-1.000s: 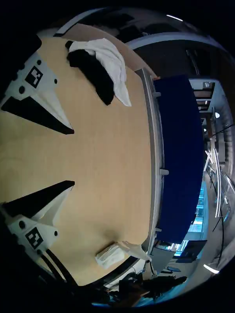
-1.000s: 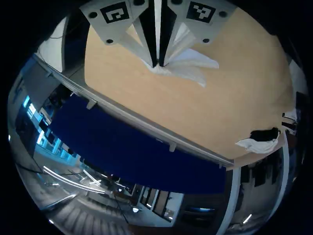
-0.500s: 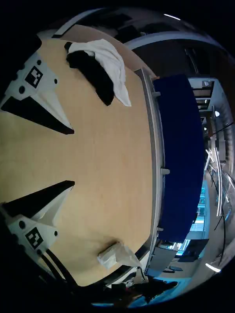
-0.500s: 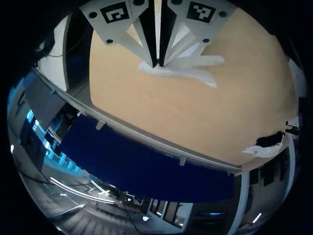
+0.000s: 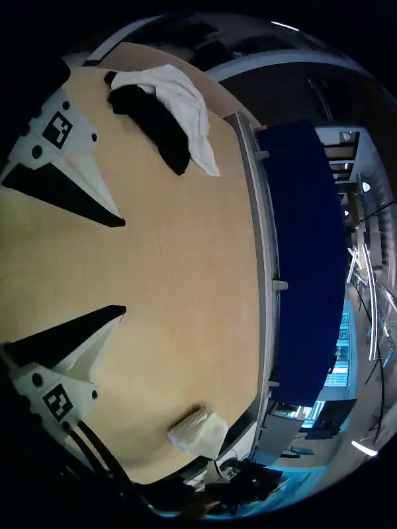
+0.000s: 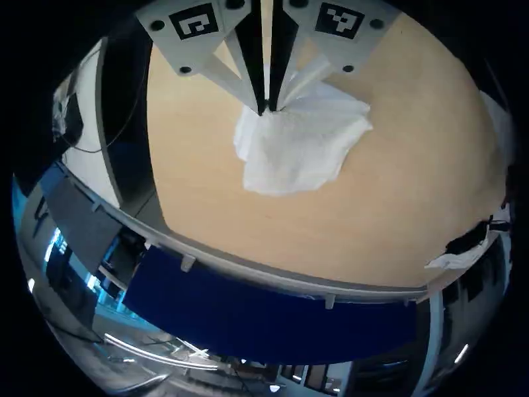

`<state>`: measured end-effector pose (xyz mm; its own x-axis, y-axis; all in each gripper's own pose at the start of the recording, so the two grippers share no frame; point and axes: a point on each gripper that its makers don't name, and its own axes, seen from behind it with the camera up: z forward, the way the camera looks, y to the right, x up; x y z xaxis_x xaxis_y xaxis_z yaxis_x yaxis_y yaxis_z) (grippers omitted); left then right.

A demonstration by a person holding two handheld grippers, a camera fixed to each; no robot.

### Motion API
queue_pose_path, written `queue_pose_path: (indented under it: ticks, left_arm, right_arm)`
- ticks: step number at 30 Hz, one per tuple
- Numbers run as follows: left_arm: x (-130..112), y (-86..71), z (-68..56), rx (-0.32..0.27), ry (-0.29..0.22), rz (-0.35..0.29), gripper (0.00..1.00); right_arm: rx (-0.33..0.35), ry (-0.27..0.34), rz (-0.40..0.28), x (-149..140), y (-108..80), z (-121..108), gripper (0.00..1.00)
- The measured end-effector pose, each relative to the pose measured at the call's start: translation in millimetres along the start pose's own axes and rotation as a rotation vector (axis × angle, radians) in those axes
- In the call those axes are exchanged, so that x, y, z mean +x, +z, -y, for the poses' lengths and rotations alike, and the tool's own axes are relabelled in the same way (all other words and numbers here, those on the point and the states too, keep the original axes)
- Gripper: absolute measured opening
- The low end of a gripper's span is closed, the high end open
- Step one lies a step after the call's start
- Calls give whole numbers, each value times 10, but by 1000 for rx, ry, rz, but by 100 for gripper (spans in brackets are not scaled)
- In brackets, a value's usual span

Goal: Fold towel

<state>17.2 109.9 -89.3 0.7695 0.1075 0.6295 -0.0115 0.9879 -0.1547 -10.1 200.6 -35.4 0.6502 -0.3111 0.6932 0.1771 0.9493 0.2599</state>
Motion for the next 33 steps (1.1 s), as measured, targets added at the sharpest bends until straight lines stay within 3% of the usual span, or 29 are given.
queue_pose_path:
  ticks: [14,25,27,29,31,33]
  left_arm:
    - [2,-32,29,12,8,2,87]
    - [2,-43,55,19,6,2,87]
    - [3,-45,53,19,7,1,87]
    - [9,-48,50,20,8,0,87]
    - [15,-52,47,19,10,-2,87]
    - [21,-56,45,18,9,-3,87]
  right_arm:
    - [-1,60,115,-703,188,75,4]
    - [-12,115,124,-825,288,105,5]
    - [-13,118,121,-827,274,108,9]
    - [-16,122,116,-829,251,115,21]
    - [-18,129,112,-846,226,125,47]
    - [-16,138,108,-859,204,141,63]
